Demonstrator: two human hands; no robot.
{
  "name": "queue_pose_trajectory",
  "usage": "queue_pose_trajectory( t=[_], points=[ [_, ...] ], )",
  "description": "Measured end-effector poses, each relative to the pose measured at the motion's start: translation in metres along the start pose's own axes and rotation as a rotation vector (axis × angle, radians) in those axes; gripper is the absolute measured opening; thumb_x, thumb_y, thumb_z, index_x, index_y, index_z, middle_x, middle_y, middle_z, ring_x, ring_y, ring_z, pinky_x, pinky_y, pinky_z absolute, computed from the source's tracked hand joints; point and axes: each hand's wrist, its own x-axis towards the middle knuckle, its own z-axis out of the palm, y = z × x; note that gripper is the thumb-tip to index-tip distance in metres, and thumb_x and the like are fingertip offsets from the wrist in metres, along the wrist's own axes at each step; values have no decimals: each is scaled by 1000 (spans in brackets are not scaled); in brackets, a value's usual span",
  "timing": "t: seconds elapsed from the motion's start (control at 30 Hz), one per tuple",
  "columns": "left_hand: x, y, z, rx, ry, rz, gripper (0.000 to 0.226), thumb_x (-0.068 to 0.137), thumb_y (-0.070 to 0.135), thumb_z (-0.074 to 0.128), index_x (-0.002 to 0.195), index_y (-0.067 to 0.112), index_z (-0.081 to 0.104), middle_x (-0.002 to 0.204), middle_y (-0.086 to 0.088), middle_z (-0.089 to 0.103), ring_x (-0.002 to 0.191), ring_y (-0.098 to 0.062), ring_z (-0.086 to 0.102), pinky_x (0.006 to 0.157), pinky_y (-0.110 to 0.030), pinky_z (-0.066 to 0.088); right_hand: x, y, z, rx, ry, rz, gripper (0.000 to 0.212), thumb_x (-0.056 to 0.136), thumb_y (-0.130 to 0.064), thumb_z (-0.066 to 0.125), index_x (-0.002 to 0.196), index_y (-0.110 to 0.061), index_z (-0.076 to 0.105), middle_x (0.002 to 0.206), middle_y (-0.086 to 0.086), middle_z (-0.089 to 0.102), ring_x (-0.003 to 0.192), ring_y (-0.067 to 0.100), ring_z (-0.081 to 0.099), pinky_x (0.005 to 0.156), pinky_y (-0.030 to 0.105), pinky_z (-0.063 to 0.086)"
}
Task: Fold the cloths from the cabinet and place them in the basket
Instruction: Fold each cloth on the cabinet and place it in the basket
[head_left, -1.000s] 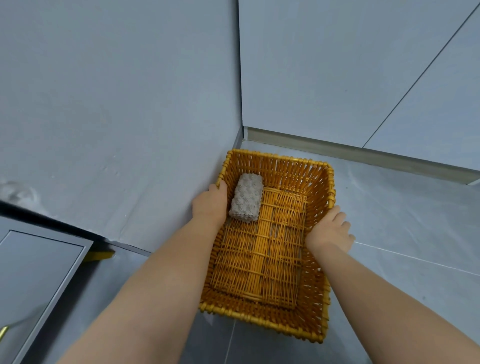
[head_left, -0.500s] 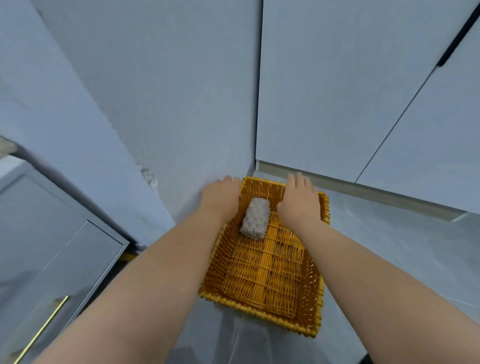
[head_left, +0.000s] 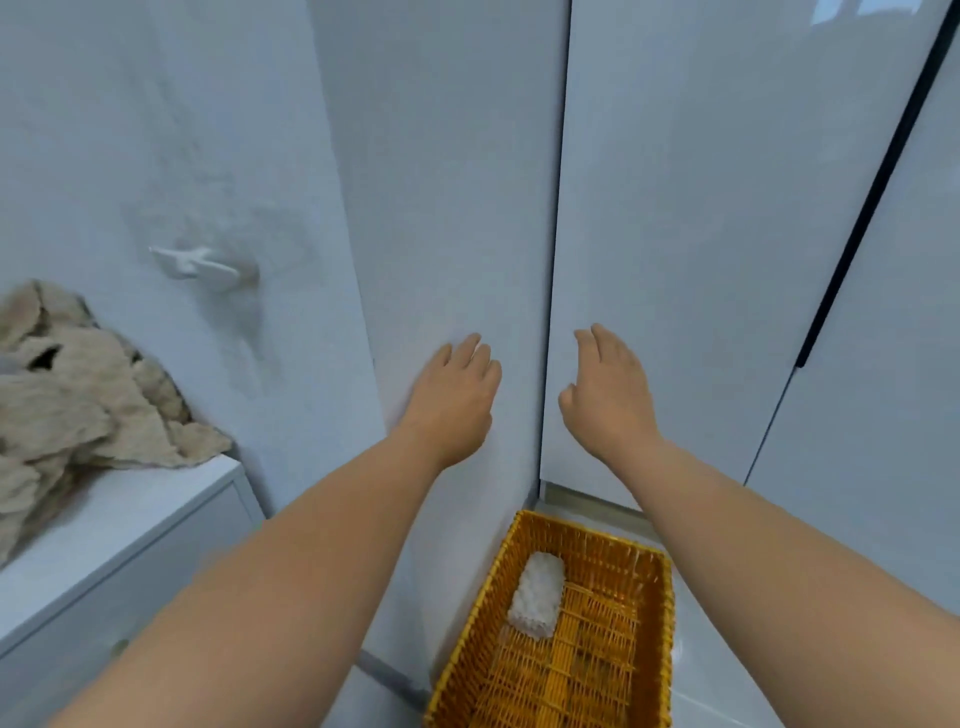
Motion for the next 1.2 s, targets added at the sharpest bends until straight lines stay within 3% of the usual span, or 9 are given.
queue_pose_trajectory(
  t=[0.2,0.27,0.4,0.53,0.67,0.77,0.87,1.07,1.2],
  points=[
    [19,-41,-80,212,122,-49,57,98,26,26,149,4,14,158,-15,8,146,-31,-8,116,-50,-1,42,-31,-68,33,205,-86,61,89,-12,48,145,-2,28,154,18,23,142,31,21,117,39,15],
    [20,-56,-98,258,211,-42,56,96,25,30,148,3,22,157,-15,16,147,-32,-2,116,-52,2,50,-42,-86,52,245,-100,60,90,-14,47,145,-3,28,154,17,22,143,30,21,118,40,15],
    [11,-88,-131,392,371,8,53,82,24,47,130,3,55,139,-15,51,139,-32,32,112,-54,20,62,-68,-112,115,332,-156,59,92,-17,48,146,-4,27,155,15,20,143,28,18,119,39,13],
    [-12,-129,-157,425,442,17,56,87,26,34,134,0,49,145,-16,43,140,-32,31,112,-52,14,68,-101,-122,205,422,-217,55,91,-15,52,142,-2,35,152,17,27,141,31,24,117,43,19],
    [-42,-165,-168,470,430,11,60,91,34,32,143,5,34,154,-13,28,144,-29,19,113,-53,12,68,-134,-123,267,546,-322,51,83,-11,57,131,3,45,144,23,38,133,35,32,109,54,32],
    [-62,-185,-171,500,391,-18,61,93,37,30,146,6,26,155,-12,25,144,-28,15,114,-52,8,65,-167,-128,278,601,-429,50,84,-20,45,129,0,44,144,21,39,135,32,29,111,51,27],
    [-87,-207,-169,521,333,-85,62,93,38,30,146,5,29,155,-13,26,144,-28,18,114,-53,10,63,-207,-133,251,634,-554,51,83,-25,41,129,-3,42,144,20,39,137,31,28,112,48,23],
    [-131,-246,-154,553,219,-241,64,92,41,25,145,6,34,154,-12,29,144,-29,23,113,-53,9,65,-267,-123,126,589,-679,56,81,-27,38,130,-1,41,144,23,40,138,34,30,114,42,12],
    [-157,-269,-136,528,147,-313,65,91,43,22,146,10,33,154,-11,29,144,-29,22,114,-55,9,67,-300,-96,94,497,-663,58,81,-29,37,130,1,45,144,23,41,137,35,33,113,47,23]
  ],
)
